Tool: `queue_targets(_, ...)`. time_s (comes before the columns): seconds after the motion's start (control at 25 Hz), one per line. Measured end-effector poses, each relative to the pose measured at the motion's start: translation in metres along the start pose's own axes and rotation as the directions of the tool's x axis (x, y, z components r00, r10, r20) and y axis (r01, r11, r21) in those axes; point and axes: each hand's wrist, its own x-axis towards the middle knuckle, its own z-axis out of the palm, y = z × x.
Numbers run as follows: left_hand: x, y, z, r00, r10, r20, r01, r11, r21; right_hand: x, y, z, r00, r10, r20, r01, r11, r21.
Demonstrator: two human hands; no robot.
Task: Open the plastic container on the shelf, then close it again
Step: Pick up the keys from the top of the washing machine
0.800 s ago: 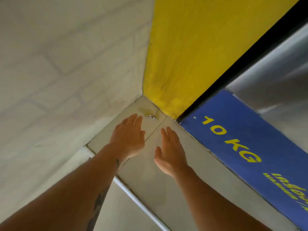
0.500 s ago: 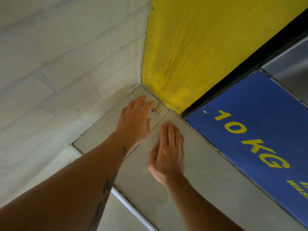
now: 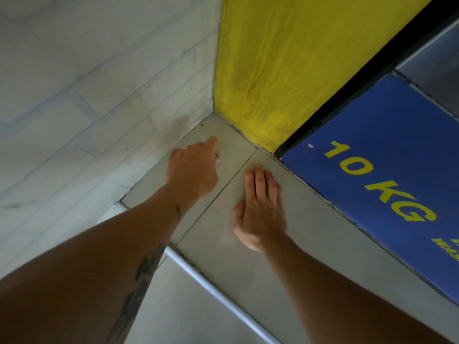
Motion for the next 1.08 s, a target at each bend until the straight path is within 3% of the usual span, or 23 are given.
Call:
queue_targets(0.08,-0.018,0.008,-0.021,0.976,-0.190,0.104,0.209,0.955,-0.213,0.001,0.003,-0.027,0.983,-0.012,0.185,0.011,1.000,0.006)
queue_targets(0.16,-0.042,0.017,-0.052,0.937,-0.293,0.189,0.346,0.851,-0.395,-0.007,0.000,-0.067,0.946,0.010,0.324,-0.031,0.998,0.060)
queue_targets(0.4,-0.112,0.046,-0.174,0.885,-0.435,0.163,0.443,0.686,-0.577,-0.082,-0.030,-0.186,0.924,-0.005,0.382,-0.047,0.991,0.127)
queue_targets(0.64,-0.202,0.098,-0.321,0.872,-0.458,0.174,0.442,0.580,-0.685,-0.184,-0.071,-0.335,0.942,-0.092,0.324,0.020,0.976,0.218)
queue_targets(0.84,-0.289,0.146,-0.438,0.860,-0.504,0.076,0.401,0.578,-0.711,-0.270,-0.088,-0.457,0.962,-0.196,0.192,0.157,0.967,0.199)
queue_targets(0.96,-0.347,0.168,-0.486,0.835,-0.548,0.056,0.392,0.520,-0.759,-0.323,-0.093,-0.507,0.943,-0.315,0.105,0.289,0.935,0.207)
queue_targets(1.08,-0.409,0.188,-0.517,0.801,-0.599,-0.022,0.371,0.524,-0.766,-0.373,-0.094,-0.539,0.907,-0.419,0.052,0.395,0.885,0.246)
